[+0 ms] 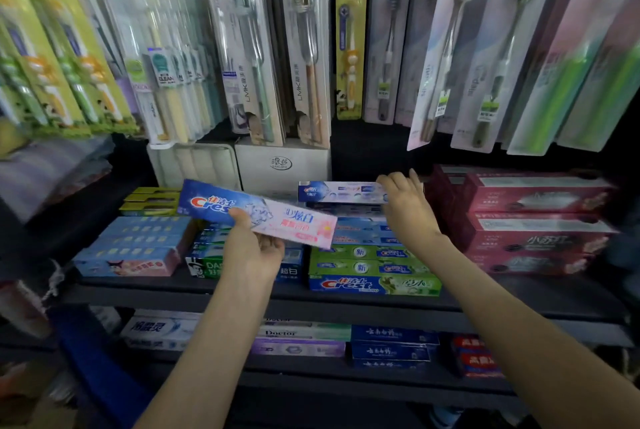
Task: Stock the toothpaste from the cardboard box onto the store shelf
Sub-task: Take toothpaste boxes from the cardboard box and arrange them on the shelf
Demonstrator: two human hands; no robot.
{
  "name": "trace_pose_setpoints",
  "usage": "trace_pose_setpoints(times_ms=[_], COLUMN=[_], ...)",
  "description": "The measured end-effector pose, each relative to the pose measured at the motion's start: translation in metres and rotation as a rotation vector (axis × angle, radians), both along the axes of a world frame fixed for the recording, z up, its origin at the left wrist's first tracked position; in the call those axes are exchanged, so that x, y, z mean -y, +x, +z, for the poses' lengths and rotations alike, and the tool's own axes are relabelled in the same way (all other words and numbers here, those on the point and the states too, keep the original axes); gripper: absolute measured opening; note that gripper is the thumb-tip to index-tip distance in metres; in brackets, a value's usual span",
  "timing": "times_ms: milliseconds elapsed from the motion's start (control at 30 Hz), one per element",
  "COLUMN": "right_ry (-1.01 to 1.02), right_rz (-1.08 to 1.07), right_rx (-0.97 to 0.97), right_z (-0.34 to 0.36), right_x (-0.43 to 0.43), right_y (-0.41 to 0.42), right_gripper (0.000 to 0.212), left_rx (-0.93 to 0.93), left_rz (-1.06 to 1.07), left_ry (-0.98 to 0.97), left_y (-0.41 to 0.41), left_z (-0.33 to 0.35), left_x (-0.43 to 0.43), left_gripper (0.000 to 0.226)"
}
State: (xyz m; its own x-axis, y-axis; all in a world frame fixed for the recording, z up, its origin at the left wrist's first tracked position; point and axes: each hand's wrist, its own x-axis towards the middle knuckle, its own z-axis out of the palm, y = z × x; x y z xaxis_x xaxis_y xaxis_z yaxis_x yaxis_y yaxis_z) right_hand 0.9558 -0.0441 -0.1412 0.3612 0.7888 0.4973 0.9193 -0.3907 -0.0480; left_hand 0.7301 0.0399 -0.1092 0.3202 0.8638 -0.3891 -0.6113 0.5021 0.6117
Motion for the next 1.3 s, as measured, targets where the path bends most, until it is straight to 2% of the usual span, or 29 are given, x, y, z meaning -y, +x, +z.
trace_pose_setpoints(times_ms=[133,233,400,467,567,633,667,733,800,833,867,900,967,1000,1033,1167,1300], right_ry=[0.026,0.018,-0.138,-0.116,0.062,-0.025,-0.132,-0.260,-0.188,-0.132,-0.088,-0.057,0.014,0.041,0.064,0.171,0.159], right_rz=[-0.050,-0.076,-0.055,-0.063,0.112,0.304,0.357,0.388,0.362,0.348,0.321,0.266,0.108,0.031,-0.029,-0.160,-0.165], right_rx=[-0.047,-0.104,-0.414,-0.488,-0.670,-0.865,-0.858,-0.685,-0.569,-0.534,-0.482,-0.401,-0.182,-0.070,0.020,0.212,0.192], right_z=[-0.007,-0.009,-0.006,-0.002,0.017,0.034,0.040,0.046,0.050,0.049,0.046,0.042,0.031,0.026,0.021,0.008,0.005], right_x=[-0.015,-0.023,-0.029,-0.024,-0.012,-0.001,0.004,0.012,0.020,0.024,0.027,0.030,0.034,0.034,0.034,0.022,-0.005], right_y=[0.011,0.024,0.042,0.039,0.011,-0.014,-0.025,-0.035,-0.036,-0.034,-0.030,-0.026,-0.014,-0.009,-0.004,0.010,0.022], right_gripper=[0.057,0.055,0.039,0.037,0.043,0.054,0.061,0.067,0.058,0.053,0.050,0.049,0.051,0.052,0.053,0.060,0.058], left_rx=[0.068,0.075,0.070,0.064,0.038,0.041,0.058,0.116,0.142,0.099,-0.038,-0.295,-0.959,-1.207,-1.332,-1.402,-1.682], left_rz=[0.025,0.045,0.016,0.000,-0.046,-0.110,-0.145,-0.222,-0.298,-0.341,-0.388,-0.455,-0.576,-0.558,-0.527,-0.514,-0.689], left_ry=[0.016,0.051,0.099,0.108,0.146,0.177,0.182,0.187,0.222,0.253,0.323,0.480,0.928,1.144,1.309,1.656,1.769], left_y=[0.002,-0.001,-0.003,0.000,0.006,0.014,0.019,0.029,0.037,0.039,0.042,0.043,0.045,0.046,0.047,0.061,0.075], left_z=[-0.011,-0.018,-0.026,-0.028,-0.029,-0.026,-0.025,-0.024,-0.026,-0.027,-0.027,-0.026,-0.026,-0.025,-0.022,-0.023,-0.031], left_x=[-0.009,-0.011,-0.006,-0.002,0.004,0.010,0.013,0.020,0.023,0.022,0.020,0.017,0.009,0.004,0.000,-0.016,-0.033], left_gripper=[0.034,0.043,0.044,0.042,0.036,0.029,0.026,0.025,0.033,0.038,0.043,0.049,0.051,0.044,0.039,0.046,0.060])
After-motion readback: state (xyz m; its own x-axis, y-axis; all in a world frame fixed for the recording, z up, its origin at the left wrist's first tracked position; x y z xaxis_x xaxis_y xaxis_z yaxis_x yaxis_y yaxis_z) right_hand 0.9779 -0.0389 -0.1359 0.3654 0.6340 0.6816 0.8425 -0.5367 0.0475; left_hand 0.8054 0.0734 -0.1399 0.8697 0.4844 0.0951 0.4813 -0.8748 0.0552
